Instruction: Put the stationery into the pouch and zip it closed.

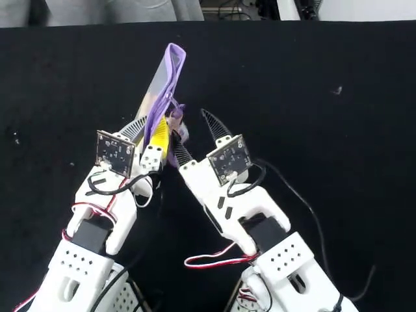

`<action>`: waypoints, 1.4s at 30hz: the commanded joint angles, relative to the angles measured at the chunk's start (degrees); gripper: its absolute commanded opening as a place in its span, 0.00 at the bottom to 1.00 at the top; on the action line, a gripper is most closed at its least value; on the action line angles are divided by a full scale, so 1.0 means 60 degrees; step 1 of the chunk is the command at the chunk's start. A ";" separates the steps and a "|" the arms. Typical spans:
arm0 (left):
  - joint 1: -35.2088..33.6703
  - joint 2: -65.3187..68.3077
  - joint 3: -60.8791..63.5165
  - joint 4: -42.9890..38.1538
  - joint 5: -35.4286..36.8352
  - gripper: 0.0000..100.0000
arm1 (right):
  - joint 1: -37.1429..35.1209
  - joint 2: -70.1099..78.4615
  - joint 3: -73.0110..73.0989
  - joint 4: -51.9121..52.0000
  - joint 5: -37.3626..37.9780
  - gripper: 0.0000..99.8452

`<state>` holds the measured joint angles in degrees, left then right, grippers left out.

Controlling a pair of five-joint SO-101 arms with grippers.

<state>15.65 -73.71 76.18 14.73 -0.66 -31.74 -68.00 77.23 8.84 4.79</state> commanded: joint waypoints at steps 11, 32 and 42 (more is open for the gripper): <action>0.0256 -0.4557 0.2088 0.0908 0.0103 0.03 | -0.0117 0.0095 0.0125 -0.0513 0.0103 0.10; 0.0183 -0.4557 0.2103 0.0908 0.0117 0.03 | -0.0689 0.0095 0.0491 -0.0425 0.0117 0.08; 0.0183 -0.4498 0.2073 0.0908 0.0117 0.03 | 0.0220 0.0081 -0.0286 0.0308 0.0659 0.01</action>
<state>17.05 -102.20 90.51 19.56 -0.57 -33.85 -68.00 80.40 7.52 7.96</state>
